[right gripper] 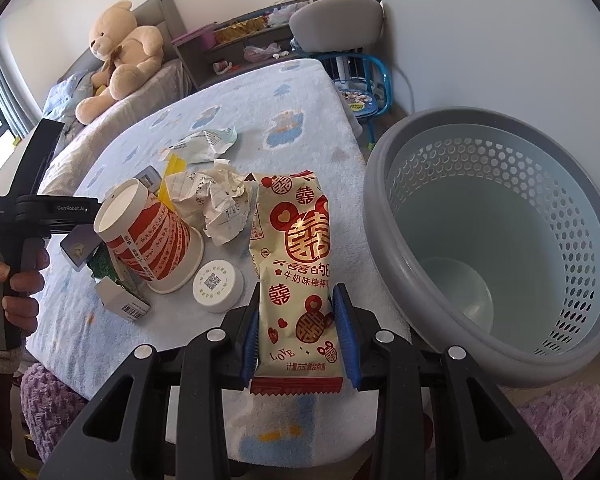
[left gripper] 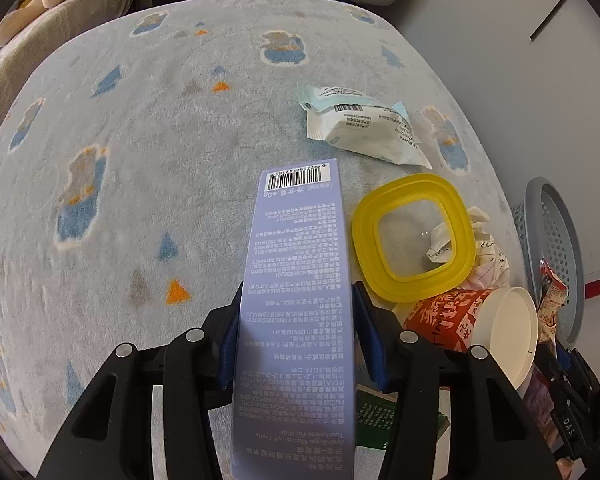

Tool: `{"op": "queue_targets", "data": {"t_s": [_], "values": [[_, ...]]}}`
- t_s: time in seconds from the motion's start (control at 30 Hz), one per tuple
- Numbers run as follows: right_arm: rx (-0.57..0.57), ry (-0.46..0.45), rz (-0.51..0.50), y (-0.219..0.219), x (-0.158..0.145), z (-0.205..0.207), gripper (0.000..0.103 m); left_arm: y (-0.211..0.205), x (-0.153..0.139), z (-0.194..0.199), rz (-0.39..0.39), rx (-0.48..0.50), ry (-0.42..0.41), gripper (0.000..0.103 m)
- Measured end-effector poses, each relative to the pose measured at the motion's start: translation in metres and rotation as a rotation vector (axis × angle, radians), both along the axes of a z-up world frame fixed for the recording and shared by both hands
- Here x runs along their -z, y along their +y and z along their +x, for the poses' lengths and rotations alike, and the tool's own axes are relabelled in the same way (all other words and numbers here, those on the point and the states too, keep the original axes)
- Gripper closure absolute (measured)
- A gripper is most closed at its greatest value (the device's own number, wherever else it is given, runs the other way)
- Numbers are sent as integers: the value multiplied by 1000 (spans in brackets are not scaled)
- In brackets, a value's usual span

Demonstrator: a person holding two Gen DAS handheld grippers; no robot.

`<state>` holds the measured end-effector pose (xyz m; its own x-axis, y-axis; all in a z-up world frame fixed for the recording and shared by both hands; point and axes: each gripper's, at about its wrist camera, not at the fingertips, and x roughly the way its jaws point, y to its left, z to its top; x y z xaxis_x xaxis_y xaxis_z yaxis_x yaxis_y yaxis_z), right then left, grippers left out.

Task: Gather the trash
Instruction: 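Lift the snack wrapper with the right gripper while the left gripper grasps the lavender toothpaste box, then carry both items over the grey basket and open both grippers to drop them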

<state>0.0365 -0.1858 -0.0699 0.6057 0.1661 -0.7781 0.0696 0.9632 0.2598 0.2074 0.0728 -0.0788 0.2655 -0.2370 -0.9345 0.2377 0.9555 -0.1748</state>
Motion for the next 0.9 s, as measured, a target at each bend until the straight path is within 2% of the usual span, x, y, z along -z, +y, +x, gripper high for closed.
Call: {"op": "queue_targets", "data": {"t_s": [0.2, 0.43, 0.53, 0.67, 0.9], "values": [[3, -15, 7, -2, -6, -4, 70, 13, -25, -14, -30, -62, -100, 55], [10, -42, 12, -8, -17, -15, 70, 14, -79, -62, 68, -126, -329, 55], [16, -57, 14, -13, -23, -21, 70, 1, -96, -88, 77, -120, -403, 55], [37, -82, 18, -25, -32, -33, 70, -25, -110, -119, 47, -92, -453, 55], [106, -121, -3, -64, -44, -52, 69, -92, -112, -153, -17, -21, -505, 55]]}}
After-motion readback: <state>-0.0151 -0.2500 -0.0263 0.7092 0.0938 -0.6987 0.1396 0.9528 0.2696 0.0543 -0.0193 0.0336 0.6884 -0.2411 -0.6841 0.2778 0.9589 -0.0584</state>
